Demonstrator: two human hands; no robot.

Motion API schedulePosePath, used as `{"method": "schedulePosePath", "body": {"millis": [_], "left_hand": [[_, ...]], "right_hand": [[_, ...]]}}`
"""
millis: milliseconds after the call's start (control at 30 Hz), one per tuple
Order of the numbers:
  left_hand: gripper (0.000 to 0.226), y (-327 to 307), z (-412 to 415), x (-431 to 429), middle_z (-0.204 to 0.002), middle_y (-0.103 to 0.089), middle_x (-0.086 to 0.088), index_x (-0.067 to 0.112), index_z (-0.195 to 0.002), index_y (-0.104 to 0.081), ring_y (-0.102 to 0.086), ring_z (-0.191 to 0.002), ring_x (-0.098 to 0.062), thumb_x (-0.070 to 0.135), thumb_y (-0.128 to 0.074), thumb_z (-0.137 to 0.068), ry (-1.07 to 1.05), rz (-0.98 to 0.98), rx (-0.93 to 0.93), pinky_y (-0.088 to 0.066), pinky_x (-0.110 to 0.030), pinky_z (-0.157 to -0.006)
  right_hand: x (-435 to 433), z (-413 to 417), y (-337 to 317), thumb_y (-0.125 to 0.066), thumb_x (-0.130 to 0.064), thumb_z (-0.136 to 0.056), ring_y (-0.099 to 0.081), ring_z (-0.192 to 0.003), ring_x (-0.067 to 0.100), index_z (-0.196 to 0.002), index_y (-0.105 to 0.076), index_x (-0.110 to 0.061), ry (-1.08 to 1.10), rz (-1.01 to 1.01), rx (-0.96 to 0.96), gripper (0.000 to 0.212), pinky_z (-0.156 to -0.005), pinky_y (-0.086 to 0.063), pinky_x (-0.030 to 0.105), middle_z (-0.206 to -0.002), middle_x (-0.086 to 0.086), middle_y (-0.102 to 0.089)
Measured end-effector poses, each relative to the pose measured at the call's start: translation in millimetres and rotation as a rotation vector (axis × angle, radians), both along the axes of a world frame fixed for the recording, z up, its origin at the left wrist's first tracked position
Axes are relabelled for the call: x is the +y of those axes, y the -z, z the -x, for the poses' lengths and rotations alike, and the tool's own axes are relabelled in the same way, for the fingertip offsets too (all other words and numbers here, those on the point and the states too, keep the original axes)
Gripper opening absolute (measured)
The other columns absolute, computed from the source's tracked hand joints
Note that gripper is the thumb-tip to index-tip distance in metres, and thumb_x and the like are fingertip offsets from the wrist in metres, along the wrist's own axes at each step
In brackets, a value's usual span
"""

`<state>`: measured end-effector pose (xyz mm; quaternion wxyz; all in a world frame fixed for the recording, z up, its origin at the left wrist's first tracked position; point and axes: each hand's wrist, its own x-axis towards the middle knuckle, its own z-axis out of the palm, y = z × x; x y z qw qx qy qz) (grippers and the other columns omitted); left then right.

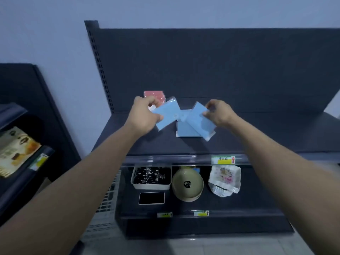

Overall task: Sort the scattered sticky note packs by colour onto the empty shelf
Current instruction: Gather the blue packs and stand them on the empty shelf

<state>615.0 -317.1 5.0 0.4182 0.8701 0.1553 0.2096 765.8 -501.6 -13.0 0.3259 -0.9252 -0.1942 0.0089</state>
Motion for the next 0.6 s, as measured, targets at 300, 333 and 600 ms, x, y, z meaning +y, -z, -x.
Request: {"method": "schedulePosePath", "body": {"millis": [300,333,600], "left_hand": [[0.024,31,-66,17,-0.083,-0.058,-0.003,0.018,-0.084,-0.06,-0.051,-0.07,-0.017,-0.002,-0.069,-0.075,0.126,0.033,0.126,-0.042,-0.024,-0.062],[0.024,35,-72,22,-0.079,-0.056,0.0,0.017,-0.086,-0.06,-0.05,-0.068,-0.015,-0.003,-0.068,-0.075,0.142,0.033,0.138,-0.041,-0.022,-0.06],[0.027,64,-116,53,-0.074,-0.05,0.001,0.014,-0.094,-0.057,-0.044,-0.061,-0.009,0.0,-0.07,-0.076,0.229,0.077,0.233,-0.034,-0.021,-0.056]], "right_hand": [[12,-55,29,-0.052,0.002,-0.084,-0.054,-0.075,0.02,-0.102,-0.065,-0.018,-0.042,0.163,0.065,0.03,-0.051,-0.042,0.022,-0.093,0.005,-0.059],[17,-62,33,-0.056,0.001,-0.083,-0.052,-0.07,0.019,-0.098,-0.065,-0.017,-0.049,0.169,0.074,0.025,-0.045,-0.041,0.019,-0.091,0.005,-0.059],[54,-105,72,-0.071,-0.014,-0.079,-0.055,-0.08,0.014,-0.097,-0.071,-0.013,-0.084,0.316,0.138,0.018,-0.07,-0.041,0.021,-0.088,0.001,-0.06]]}}
